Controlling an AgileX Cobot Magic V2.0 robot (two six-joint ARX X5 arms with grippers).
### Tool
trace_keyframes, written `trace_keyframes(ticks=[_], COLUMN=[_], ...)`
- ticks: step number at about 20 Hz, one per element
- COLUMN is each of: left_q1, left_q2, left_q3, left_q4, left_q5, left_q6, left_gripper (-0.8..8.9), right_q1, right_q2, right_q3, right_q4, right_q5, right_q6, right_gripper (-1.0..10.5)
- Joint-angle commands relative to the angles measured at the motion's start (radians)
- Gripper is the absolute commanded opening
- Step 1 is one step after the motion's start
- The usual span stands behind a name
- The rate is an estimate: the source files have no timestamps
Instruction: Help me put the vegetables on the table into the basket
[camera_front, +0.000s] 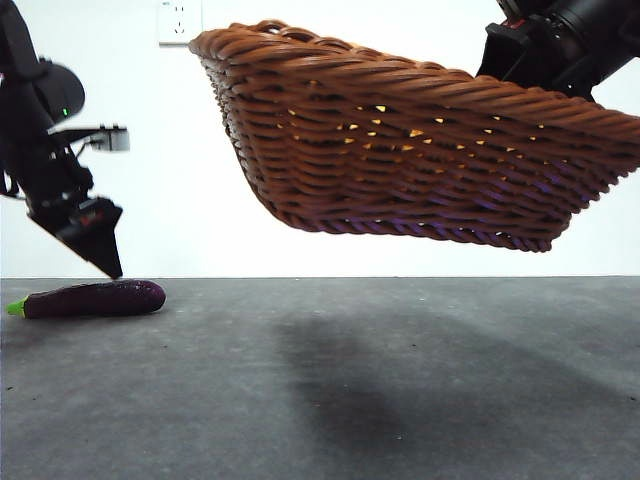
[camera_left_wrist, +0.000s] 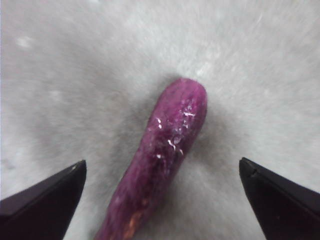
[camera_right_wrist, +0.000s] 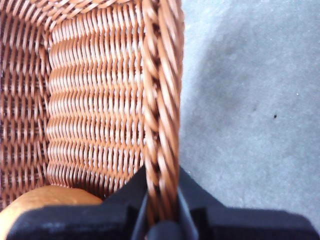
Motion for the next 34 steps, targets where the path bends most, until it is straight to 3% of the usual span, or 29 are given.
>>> trace_keyframes(ticks=[1,12,13,15,16,22,24,27,34], left_q1=[0.0,0.0,0.0,0.0,0.0,0.005,0.005,-0.015,-0.196], left_q2=[0.047,0.146,0.146,0.146,0.146,0.132,0.102,0.0,-0.313], left_q3=[-0.002,0.003,0.003,0.003,0.003,0.131,0.2,0.218,0.218], left_q4=[0.031,0.076,0.08,0.08,0.085,0.002,-0.034,-0.061,-0.414], left_q5=[0.008,0.014,0.013,0.004,0.003,0.009,0.027,0.209,0.25], left_q6=[0.019,0.03,0.025,0.025,0.013,-0.077,-0.134,-0.23,-0.103], left_gripper=[5.72,5.59,4.77,0.78,-0.14,-0.07,-0.06,-0.06,-0.05], right_q1=[0.0,0.002,0.002,0.002,0.002,0.002,0.002,0.002,0.002], right_q2=[-0.01,-0.01,-0.01,-0.01,-0.01,-0.01,-0.01,-0.006,0.086], right_q3=[0.012,0.012,0.012,0.012,0.012,0.012,0.012,0.012,0.012], right_q4=[0.02,0.005,0.005,0.005,0.005,-0.003,-0.017,-0.025,-0.066], right_q5=[-0.011,-0.013,-0.011,-0.01,-0.01,0.013,0.057,0.165,0.18], right_q6=[-0.005,-0.004,-0.004,-0.005,-0.005,-0.003,-0.003,0.002,0.027], right_gripper=[-0.1,-0.1,-0.1,-0.1,-0.1,-0.1,-0.1,-0.1,-0.1])
